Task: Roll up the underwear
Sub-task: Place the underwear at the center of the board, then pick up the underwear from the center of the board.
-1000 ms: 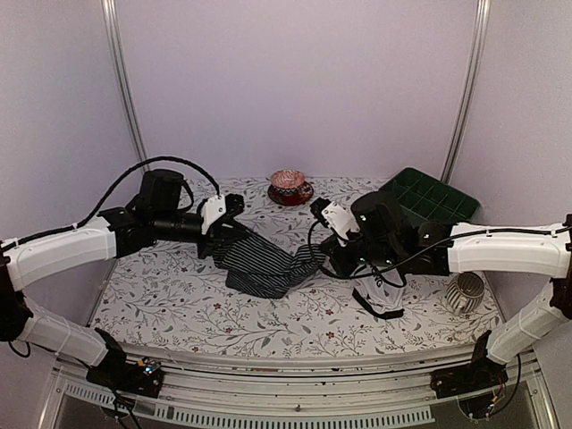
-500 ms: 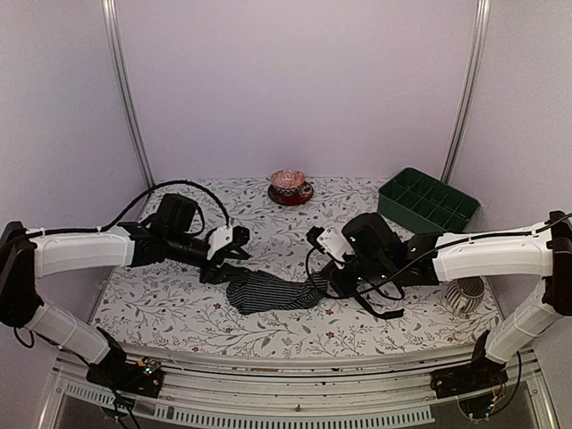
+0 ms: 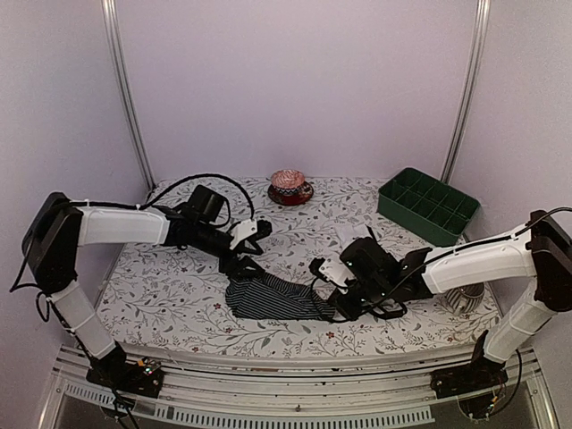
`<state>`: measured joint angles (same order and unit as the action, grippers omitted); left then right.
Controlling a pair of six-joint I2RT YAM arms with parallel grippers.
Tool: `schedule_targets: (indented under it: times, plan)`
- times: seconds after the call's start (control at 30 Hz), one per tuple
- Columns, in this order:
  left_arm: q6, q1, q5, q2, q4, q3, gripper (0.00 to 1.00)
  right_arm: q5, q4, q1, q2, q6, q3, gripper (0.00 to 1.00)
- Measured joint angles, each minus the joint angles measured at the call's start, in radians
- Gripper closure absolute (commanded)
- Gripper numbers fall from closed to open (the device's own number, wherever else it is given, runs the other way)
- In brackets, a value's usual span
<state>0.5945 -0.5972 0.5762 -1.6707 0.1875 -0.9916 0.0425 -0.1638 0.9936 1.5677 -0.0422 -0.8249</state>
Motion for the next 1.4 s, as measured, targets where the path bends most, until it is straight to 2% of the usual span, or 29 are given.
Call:
schedule_targets:
  times: [0.2, 0.4, 0.5, 0.97, 1.17, 1.4]
  plan:
    - [0.042, 0.003, 0.044, -0.118, 0.148, -0.142, 0.49, -0.005, 0.001, 0.0, 0.03, 0.0, 0.0, 0.98]
    - [0.087, 0.005, 0.072, -0.14, 0.274, -0.151, 0.51, -0.005, 0.011, 0.0, 0.03, 0.001, 0.002, 0.98]
    - [0.102, 0.005, 0.066, -0.14, 0.31, -0.15, 0.55, -0.008, 0.016, 0.0, 0.03, 0.002, 0.006, 0.98]
    - [0.109, 0.005, 0.01, -0.164, 0.321, -0.15, 0.71, -0.019, 0.026, 0.001, 0.03, 0.005, 0.011, 0.98]
    - [0.111, 0.005, -0.003, -0.164, 0.32, -0.146, 0.72, -0.019, 0.028, 0.001, 0.03, 0.005, 0.011, 0.98]
    - [0.118, 0.004, -0.007, -0.164, 0.329, -0.144, 1.0, -0.018, 0.029, 0.001, 0.03, 0.011, 0.011, 0.98]
